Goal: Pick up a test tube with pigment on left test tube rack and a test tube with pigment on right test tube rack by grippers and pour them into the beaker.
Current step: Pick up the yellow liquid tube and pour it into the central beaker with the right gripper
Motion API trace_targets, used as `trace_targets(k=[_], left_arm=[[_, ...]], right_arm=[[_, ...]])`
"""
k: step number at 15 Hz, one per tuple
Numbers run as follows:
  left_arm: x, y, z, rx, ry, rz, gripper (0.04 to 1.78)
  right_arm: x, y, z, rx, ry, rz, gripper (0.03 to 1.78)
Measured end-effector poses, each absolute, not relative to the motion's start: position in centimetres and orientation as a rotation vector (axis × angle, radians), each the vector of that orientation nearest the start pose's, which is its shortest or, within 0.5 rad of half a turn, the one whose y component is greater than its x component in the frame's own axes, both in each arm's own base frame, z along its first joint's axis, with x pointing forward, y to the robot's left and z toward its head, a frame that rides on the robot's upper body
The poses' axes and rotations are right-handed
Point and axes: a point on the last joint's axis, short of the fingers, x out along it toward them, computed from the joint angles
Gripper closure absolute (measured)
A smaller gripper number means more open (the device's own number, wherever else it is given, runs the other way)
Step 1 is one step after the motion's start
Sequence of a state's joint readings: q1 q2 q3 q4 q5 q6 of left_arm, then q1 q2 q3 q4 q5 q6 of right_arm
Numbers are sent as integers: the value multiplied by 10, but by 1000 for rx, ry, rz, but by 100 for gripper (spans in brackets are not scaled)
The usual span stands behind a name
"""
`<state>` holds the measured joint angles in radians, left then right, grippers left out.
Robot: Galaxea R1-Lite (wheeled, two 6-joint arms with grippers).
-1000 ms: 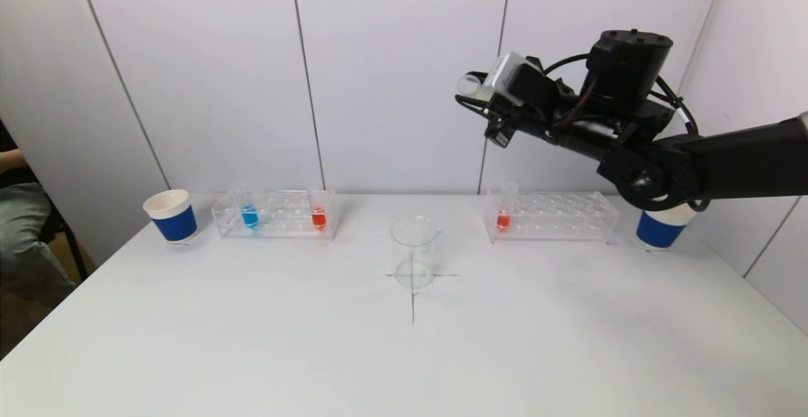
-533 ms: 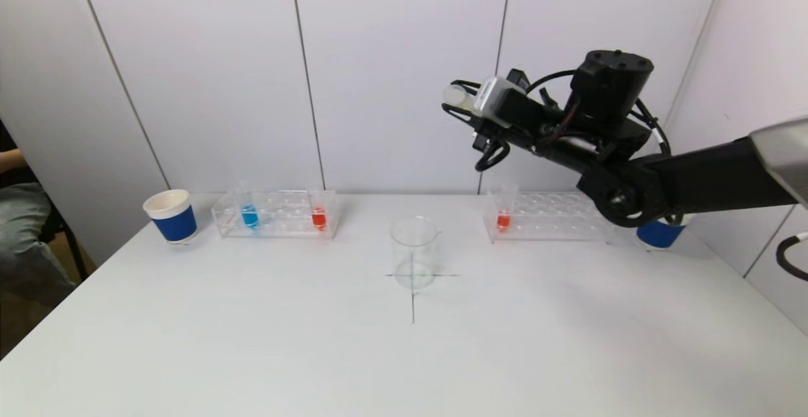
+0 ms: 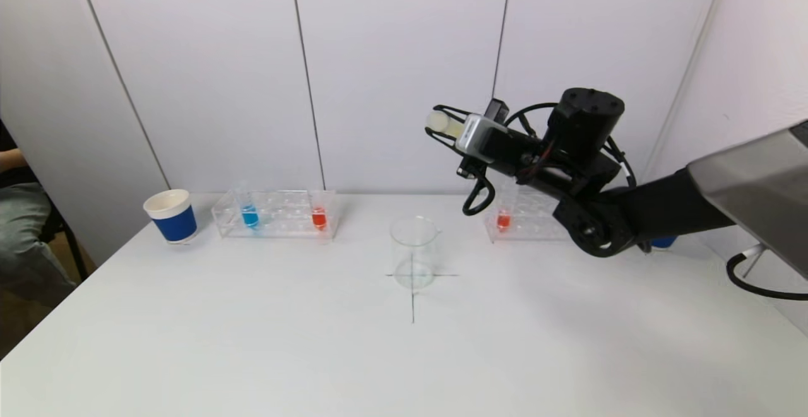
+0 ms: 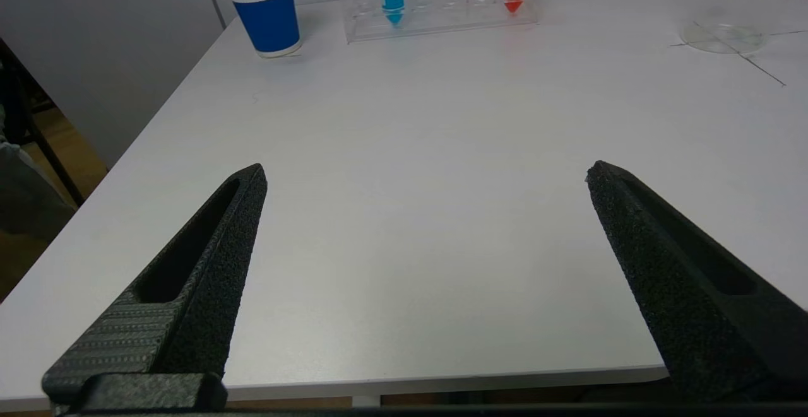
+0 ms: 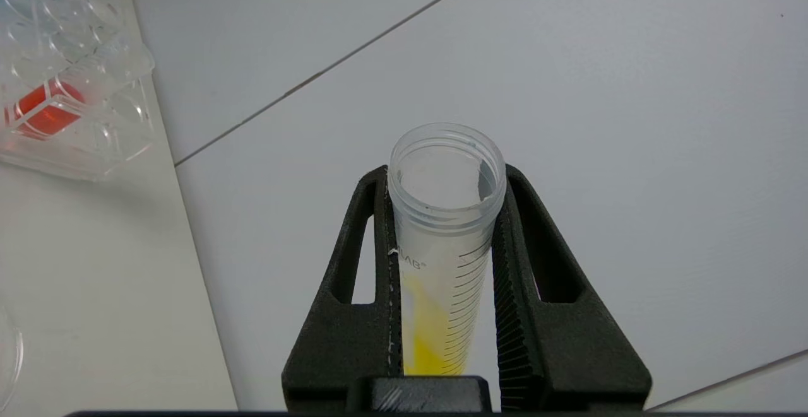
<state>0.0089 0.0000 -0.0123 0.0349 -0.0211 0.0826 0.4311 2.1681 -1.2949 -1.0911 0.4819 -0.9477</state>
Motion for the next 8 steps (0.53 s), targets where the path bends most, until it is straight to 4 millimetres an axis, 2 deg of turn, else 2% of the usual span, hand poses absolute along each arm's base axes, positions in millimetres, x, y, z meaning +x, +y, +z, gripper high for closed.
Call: trace_targets(k=[8], left_arm=[[-24,-1,75,82,22,-13,5]], right_arm=[[393,195,155,-992,-678,766,134]])
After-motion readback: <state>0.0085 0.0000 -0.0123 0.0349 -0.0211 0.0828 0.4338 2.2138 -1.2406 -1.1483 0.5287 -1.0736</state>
